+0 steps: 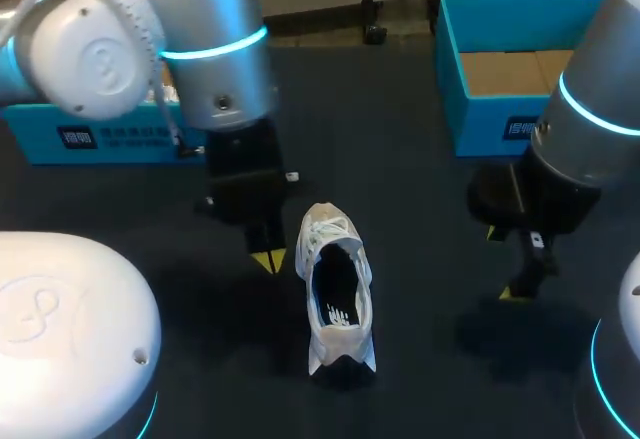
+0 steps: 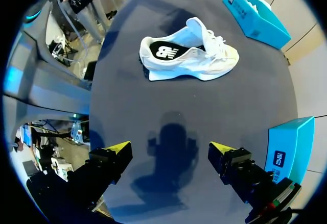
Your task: Take the shoe out of the shoebox, open the shoe tongue, remove and reinsert the insole, then place the shoe into the shoebox
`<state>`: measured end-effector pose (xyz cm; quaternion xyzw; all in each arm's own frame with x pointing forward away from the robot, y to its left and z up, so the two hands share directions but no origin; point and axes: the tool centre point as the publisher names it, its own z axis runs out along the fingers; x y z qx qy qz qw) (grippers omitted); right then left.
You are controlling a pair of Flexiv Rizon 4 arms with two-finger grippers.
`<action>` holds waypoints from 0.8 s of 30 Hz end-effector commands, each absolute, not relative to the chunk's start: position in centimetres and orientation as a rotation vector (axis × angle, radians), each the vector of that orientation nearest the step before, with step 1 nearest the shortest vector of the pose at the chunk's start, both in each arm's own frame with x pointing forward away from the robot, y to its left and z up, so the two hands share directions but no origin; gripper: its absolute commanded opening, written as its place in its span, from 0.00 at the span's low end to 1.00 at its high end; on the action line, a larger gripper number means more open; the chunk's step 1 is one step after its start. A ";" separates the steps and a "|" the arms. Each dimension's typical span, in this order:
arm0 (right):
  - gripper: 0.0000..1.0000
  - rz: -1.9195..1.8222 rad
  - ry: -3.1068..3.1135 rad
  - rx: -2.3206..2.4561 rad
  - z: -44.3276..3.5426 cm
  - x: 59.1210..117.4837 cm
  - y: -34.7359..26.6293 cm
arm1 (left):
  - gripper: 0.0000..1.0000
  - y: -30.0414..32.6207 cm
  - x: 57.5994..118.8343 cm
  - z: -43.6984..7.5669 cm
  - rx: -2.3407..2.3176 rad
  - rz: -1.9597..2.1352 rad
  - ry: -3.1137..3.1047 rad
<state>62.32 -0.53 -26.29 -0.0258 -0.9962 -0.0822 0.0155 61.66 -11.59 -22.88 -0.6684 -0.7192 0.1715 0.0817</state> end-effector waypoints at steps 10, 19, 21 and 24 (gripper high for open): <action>1.00 -0.257 -3.101 -0.082 -26.4 62.2 -0.6 | 0.00 -14.8 62.1 -24.8 -1.975 0.229 -2.011; 1.00 -0.257 -3.101 -0.082 -26.4 62.2 -0.6 | 0.00 -17.9 61.9 -27.4 -2.025 0.142 -1.965; 1.00 -0.257 -3.101 -0.082 -26.4 62.2 -0.6 | 0.00 -17.9 62.1 -28.0 -2.018 0.175 -1.945; 1.00 -0.257 -3.101 -0.082 -26.4 62.2 -0.6 | 0.00 -17.8 62.3 -28.3 -2.012 0.175 -1.946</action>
